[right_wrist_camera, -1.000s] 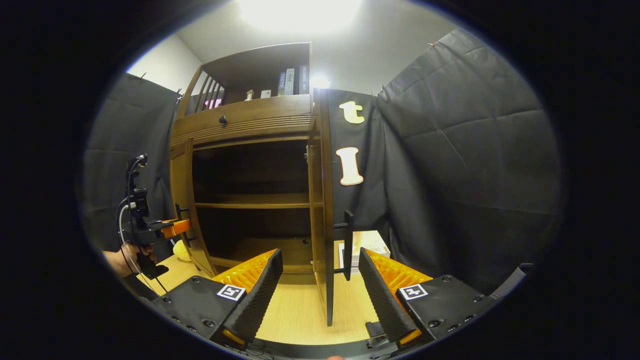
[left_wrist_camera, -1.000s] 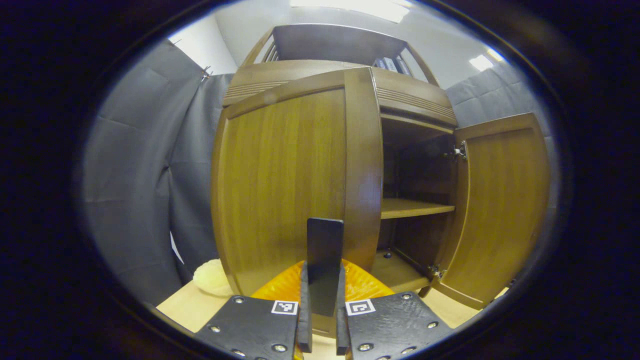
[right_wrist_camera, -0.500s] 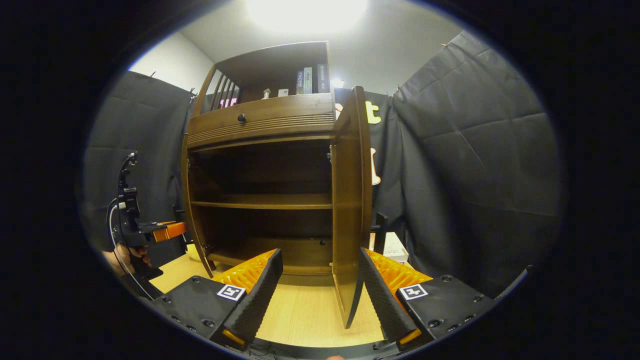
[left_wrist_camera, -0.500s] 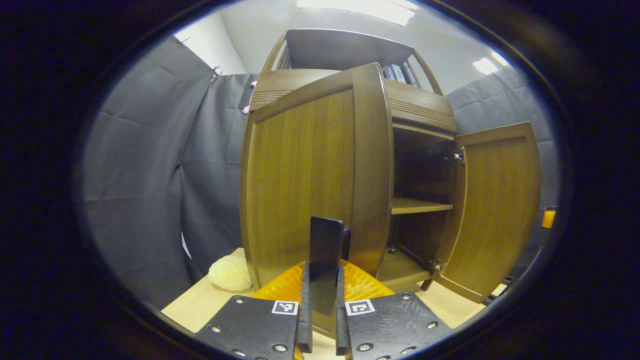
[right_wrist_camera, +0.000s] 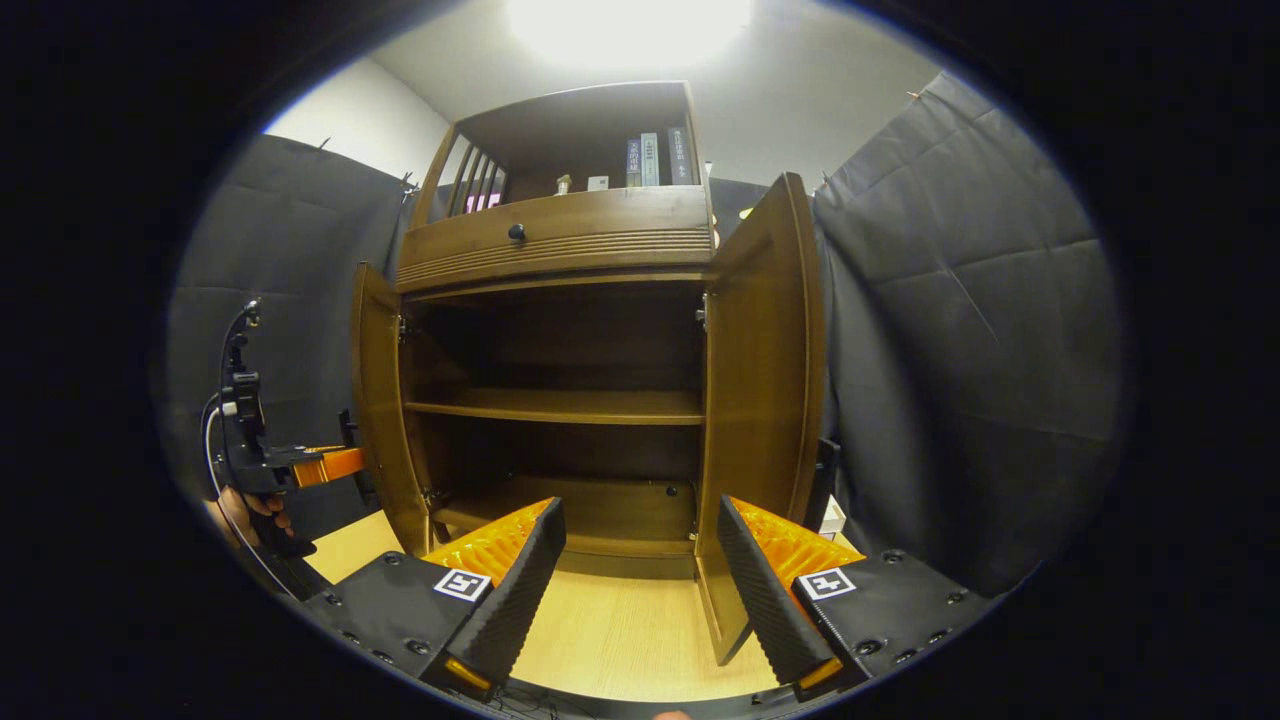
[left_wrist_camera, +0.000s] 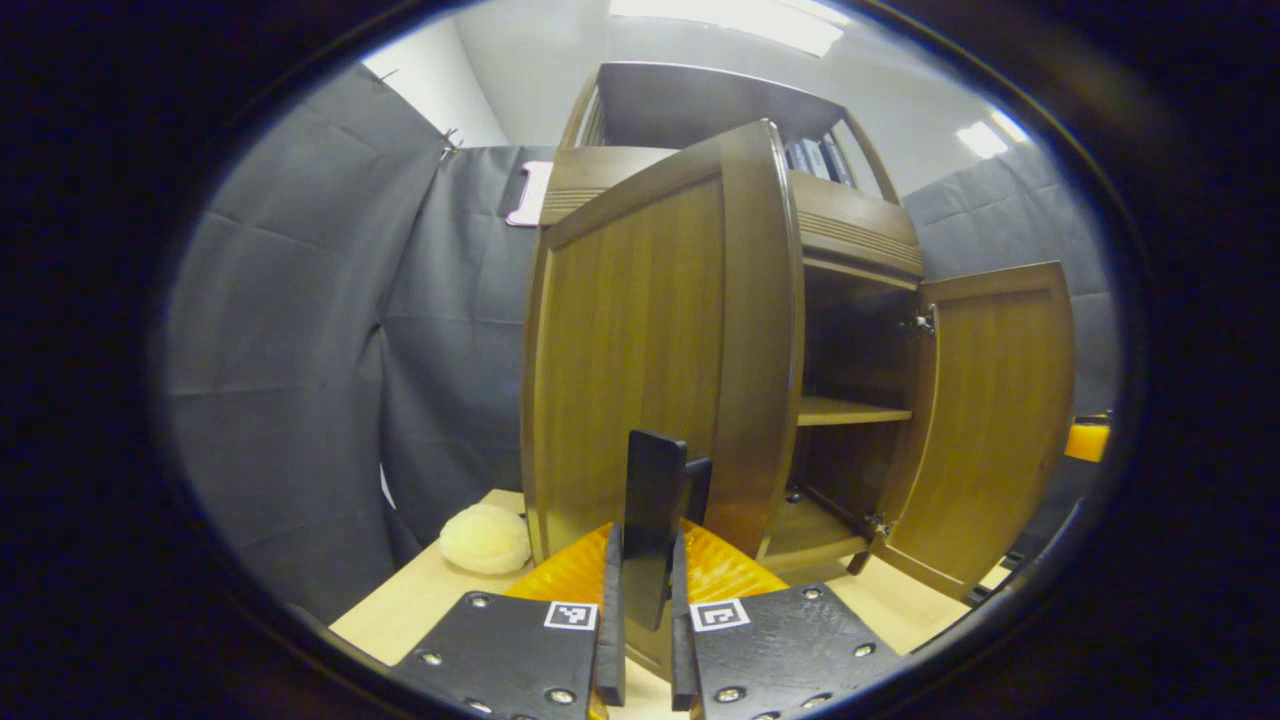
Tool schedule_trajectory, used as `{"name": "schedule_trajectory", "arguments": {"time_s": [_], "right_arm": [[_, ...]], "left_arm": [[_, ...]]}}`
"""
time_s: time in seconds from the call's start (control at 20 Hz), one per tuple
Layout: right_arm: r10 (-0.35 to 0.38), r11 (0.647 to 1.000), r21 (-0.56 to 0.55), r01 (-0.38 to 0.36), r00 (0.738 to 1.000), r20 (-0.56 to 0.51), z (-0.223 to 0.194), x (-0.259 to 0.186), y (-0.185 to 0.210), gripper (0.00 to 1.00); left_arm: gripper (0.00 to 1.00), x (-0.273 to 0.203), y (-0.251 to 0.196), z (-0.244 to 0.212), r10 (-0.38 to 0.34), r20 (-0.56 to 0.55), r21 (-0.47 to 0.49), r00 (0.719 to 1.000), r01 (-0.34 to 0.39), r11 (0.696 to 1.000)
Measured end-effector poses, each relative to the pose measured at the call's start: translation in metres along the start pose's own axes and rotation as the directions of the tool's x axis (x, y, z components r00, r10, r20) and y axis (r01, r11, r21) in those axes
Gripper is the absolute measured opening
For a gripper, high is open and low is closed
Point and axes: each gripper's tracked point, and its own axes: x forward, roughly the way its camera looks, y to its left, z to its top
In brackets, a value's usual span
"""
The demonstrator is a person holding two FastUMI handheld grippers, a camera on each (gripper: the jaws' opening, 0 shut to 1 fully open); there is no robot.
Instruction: Open the right door of the double-door shoe cabinet with the right hand, and open the left door with the left hand.
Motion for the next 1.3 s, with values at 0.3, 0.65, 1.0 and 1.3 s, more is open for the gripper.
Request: {"name": "schedule_trajectory", "arguments": {"time_s": [0.3, 0.65, 1.0, 1.3], "right_arm": [[0.042, 0.999, -0.005, -0.042, 0.999, 0.005, 0.002, 0.011, 0.027, 0.92], [0.099, 0.995, -0.022, -0.099, 0.995, 0.005, 0.001, 0.022, 0.069, 0.96], [0.136, 0.99, -0.031, -0.135, 0.991, 0.012, 0.002, 0.031, 0.11, 0.96], [0.125, 0.992, -0.016, -0.125, 0.991, 0.044, 0.003, 0.029, 0.124, 0.97]], "left_arm": [[0.22, -0.017, 0.033, -0.002, 0.029, 0.002, -0.035, 1.0, -0.029, 0.999], [0.21, -0.036, 0.084, 0.002, 0.097, 0.017, 0.012, 0.995, -0.097, 0.995], [0.21, -0.062, 0.132, 0.005, 0.155, 0.033, 0.003, 0.987, -0.156, 0.988], [0.21, -0.095, 0.16, 0.0, 0.192, 0.047, -0.005, 0.98, -0.192, 0.981]]}}
